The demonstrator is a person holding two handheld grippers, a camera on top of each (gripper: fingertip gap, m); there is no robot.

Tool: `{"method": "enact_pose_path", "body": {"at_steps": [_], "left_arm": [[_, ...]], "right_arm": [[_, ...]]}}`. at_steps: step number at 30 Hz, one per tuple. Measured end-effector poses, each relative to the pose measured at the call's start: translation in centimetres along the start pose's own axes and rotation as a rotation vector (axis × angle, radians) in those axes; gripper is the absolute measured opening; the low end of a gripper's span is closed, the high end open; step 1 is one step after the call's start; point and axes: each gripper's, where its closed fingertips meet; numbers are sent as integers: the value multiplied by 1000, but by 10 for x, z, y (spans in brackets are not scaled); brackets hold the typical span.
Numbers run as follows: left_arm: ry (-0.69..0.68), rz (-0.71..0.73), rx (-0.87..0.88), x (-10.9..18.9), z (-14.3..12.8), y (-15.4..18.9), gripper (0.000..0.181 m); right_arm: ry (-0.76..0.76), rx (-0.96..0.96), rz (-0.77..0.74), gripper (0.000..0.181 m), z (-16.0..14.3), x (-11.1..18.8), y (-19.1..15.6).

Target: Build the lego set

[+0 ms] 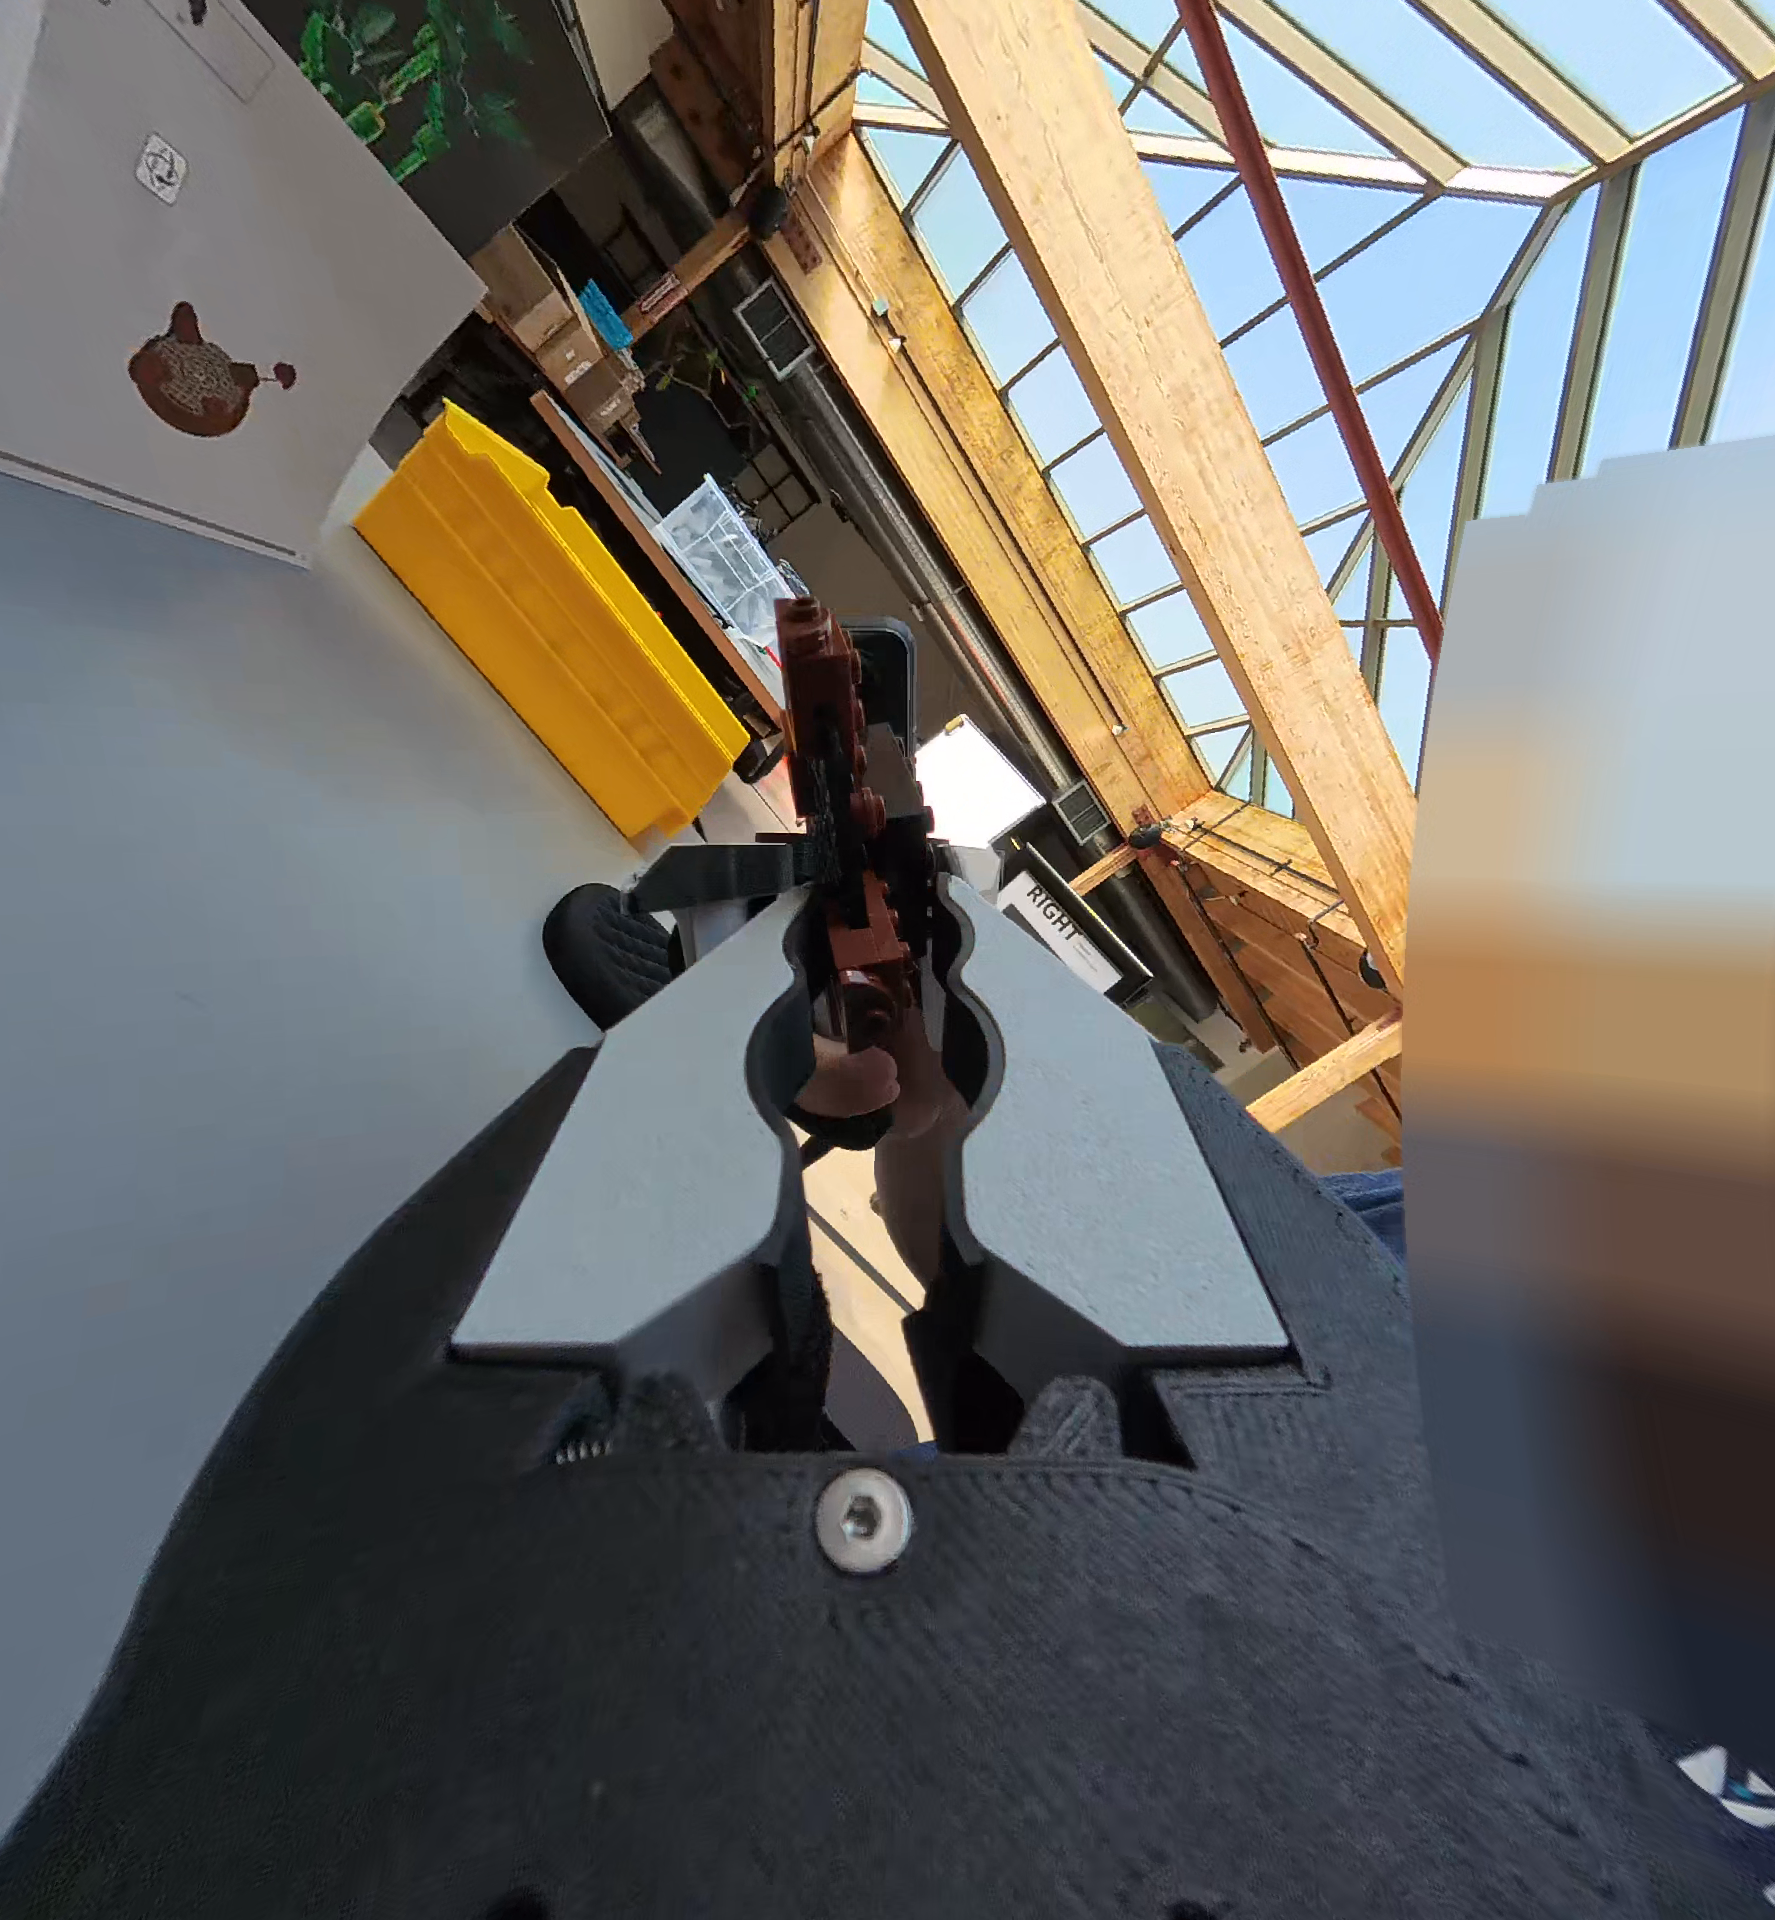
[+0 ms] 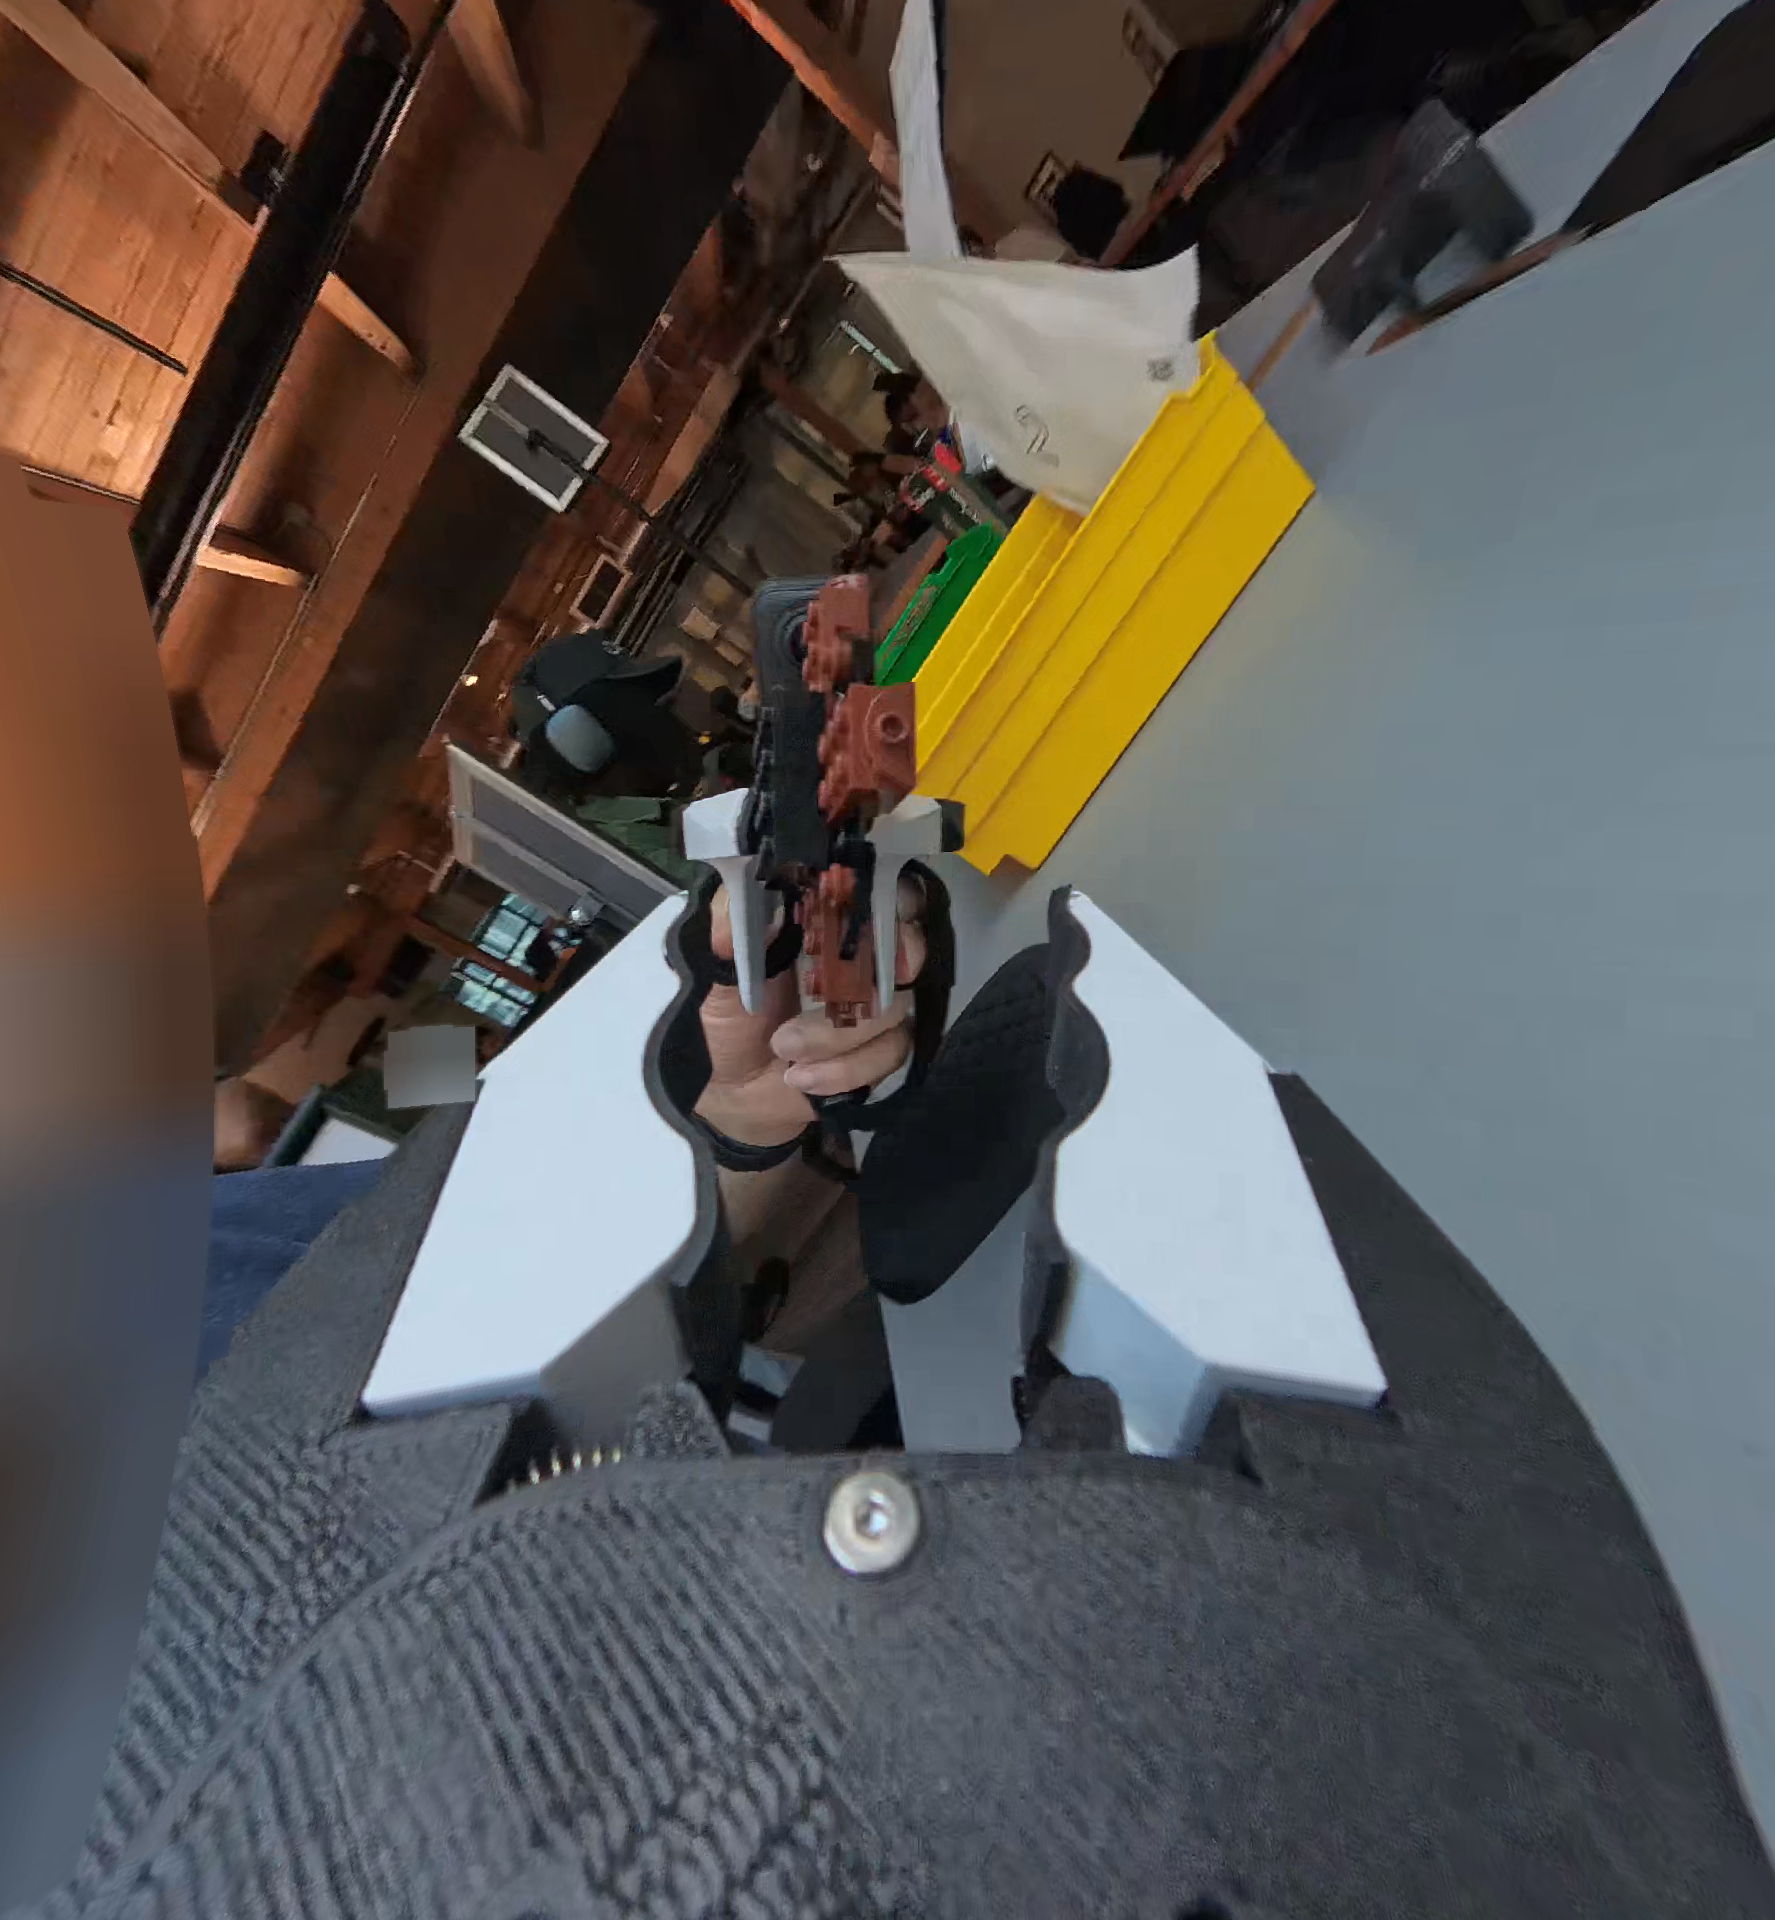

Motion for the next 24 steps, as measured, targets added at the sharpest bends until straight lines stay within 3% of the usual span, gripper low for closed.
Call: {"method": "enact_pose_path", "body": {"at_steps": [4, 12, 18, 21, 24], "left_arm": [[52, -8, -41, -5, -6, -1, 16], [82, -10, -71, 0, -4, -6, 16], [107, -37, -89, 1, 1, 0, 17], [170, -13, -147, 3, 12, 3, 16], [226, -12, -201, 1, 18, 9, 16]], "right_arm": [[2, -101, 135, 29, -1, -10, -15], [14, -78, 115, 18, -1, -11, -8], [27, 2, 116, 21, 3, -14, -14], [64, 50, 91, 43, 10, -13, -16], [157, 117, 32, 50, 16, -14, -12]]}}
Point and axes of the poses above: each gripper's, where its closed fingertips meet, x back along the fingers, z out of its top, y = z × x across the jaws, and after that the axes turned 3 degrees about y, right-handed
